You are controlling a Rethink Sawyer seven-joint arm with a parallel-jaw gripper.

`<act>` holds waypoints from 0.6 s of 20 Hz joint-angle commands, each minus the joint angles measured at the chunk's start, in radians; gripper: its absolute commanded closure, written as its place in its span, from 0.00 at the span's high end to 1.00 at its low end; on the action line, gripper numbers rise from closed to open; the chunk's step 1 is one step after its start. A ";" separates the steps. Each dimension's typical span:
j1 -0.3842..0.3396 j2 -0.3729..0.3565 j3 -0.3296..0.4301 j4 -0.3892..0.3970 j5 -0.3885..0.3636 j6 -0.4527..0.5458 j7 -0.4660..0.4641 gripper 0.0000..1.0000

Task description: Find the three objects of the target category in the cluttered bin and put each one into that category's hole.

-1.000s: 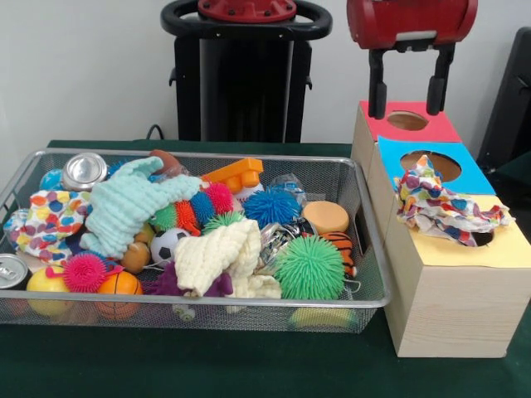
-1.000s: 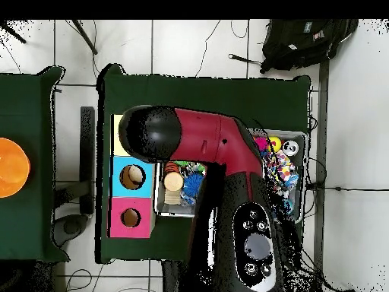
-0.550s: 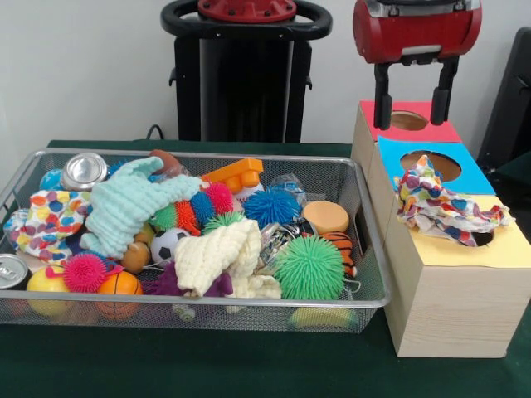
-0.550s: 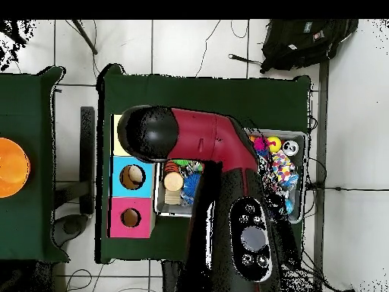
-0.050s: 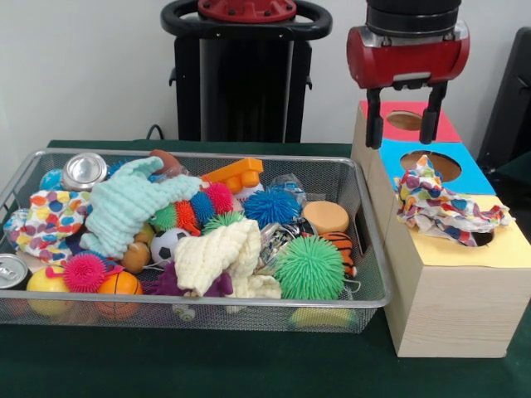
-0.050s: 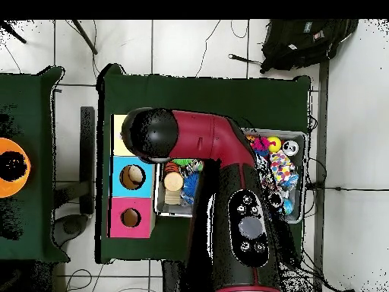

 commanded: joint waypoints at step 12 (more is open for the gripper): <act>-0.049 0.045 0.116 0.003 -0.041 -0.043 -0.021 1.00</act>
